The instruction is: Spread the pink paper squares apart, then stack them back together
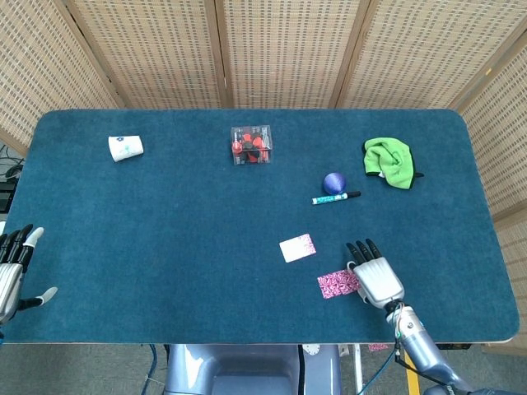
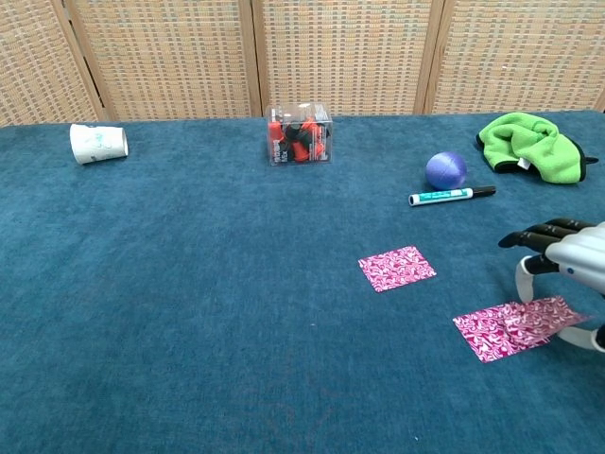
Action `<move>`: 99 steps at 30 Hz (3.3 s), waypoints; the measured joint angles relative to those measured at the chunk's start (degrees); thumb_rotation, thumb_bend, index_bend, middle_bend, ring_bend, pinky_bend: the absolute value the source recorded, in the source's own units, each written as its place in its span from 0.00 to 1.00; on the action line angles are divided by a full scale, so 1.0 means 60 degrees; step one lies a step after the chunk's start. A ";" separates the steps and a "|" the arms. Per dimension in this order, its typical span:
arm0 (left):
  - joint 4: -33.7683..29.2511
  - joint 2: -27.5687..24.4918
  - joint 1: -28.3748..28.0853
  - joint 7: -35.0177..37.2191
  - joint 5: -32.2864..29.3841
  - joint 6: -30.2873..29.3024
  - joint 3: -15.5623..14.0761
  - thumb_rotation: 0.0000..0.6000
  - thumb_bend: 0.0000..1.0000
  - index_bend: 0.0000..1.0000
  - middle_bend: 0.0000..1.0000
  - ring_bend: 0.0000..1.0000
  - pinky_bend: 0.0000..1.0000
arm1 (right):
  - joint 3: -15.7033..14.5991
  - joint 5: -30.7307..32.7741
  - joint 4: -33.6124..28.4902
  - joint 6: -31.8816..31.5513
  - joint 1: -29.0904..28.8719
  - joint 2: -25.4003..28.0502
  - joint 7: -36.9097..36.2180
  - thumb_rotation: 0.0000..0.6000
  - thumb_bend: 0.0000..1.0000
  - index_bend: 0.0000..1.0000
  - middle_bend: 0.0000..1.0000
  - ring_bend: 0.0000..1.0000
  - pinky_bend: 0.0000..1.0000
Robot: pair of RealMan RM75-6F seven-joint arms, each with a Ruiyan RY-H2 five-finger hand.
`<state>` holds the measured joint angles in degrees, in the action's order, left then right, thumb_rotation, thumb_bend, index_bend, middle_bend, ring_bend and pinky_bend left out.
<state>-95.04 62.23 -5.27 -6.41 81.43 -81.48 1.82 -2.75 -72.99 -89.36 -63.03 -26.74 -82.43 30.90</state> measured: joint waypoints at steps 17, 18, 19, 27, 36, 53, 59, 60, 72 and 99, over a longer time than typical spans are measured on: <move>0.0009 -0.0015 -0.0005 0.0059 0.0005 0.0019 -0.0003 1.00 0.00 0.00 0.00 0.00 0.00 | 0.0400 0.0677 -0.0118 0.0059 0.0002 -0.0610 0.0761 1.00 0.37 0.50 0.07 0.00 0.00; 0.0008 -0.0015 -0.0004 0.0057 0.0005 0.0017 -0.0003 1.00 0.00 0.00 0.00 0.00 0.00 | 0.0419 0.0756 -0.0132 0.0084 -0.0001 -0.0615 0.0791 1.00 0.37 0.50 0.06 0.00 0.00; 0.0008 -0.0015 -0.0004 0.0054 0.0004 0.0017 -0.0003 1.00 0.00 0.00 0.00 0.00 0.00 | 0.0441 0.0865 -0.0151 0.0120 -0.0007 -0.0618 0.0843 1.00 0.37 0.50 0.06 0.00 0.00; -0.0001 -0.0010 -0.0004 0.0030 -0.0004 0.0016 0.0000 1.00 0.00 0.00 0.00 0.00 0.00 | 0.0472 0.1198 -0.0427 0.0266 -0.0046 -0.0497 0.1059 1.00 0.31 0.31 0.01 0.00 0.00; 0.0010 -0.0008 0.0000 0.0048 0.0008 0.0006 -0.0002 1.00 0.00 0.00 0.00 0.00 0.00 | 0.0497 0.1334 -0.0550 0.0158 -0.0054 -0.0537 0.1247 1.00 0.31 0.28 0.00 0.00 0.00; 0.0002 -0.0022 -0.0004 0.0075 0.0015 0.0016 -0.0005 1.00 0.00 0.00 0.00 0.00 0.00 | 0.1205 0.1330 -0.1878 -0.0059 -0.0417 0.0005 0.1196 1.00 0.31 0.28 0.00 0.00 0.00; 0.0000 -0.0019 0.0001 0.0113 0.0008 0.0010 0.0000 1.00 0.00 0.00 0.00 0.00 0.00 | 0.1636 0.1828 -0.1691 0.0422 -0.1130 -0.0178 0.1506 1.00 0.31 0.28 0.00 0.00 0.00; 0.0003 -0.0019 0.0001 0.0124 0.0006 0.0012 0.0001 1.00 0.00 0.00 0.00 0.00 0.00 | 0.1692 0.1975 -0.1602 0.0484 -0.1213 -0.0268 0.1605 1.00 0.31 0.28 0.00 0.00 0.00; -0.0009 -0.0042 -0.0023 0.0148 -0.0076 0.0086 0.0023 1.00 0.00 0.00 0.00 0.00 0.00 | 0.2088 0.3634 -0.0023 0.1961 -0.2710 -0.1435 0.2141 1.00 0.31 0.28 0.00 0.00 0.00; -0.0052 -0.0077 -0.0036 0.0161 -0.0144 0.0138 0.0029 1.00 0.00 0.00 0.00 0.00 0.00 | 0.1642 0.4707 0.1144 0.2096 -0.4001 -0.2065 0.2395 1.00 0.26 0.27 0.00 0.00 0.00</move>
<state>-95.35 61.76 -5.49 -5.45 80.56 -80.66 2.00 7.10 -44.75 -82.49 -50.45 -50.75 -94.82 45.27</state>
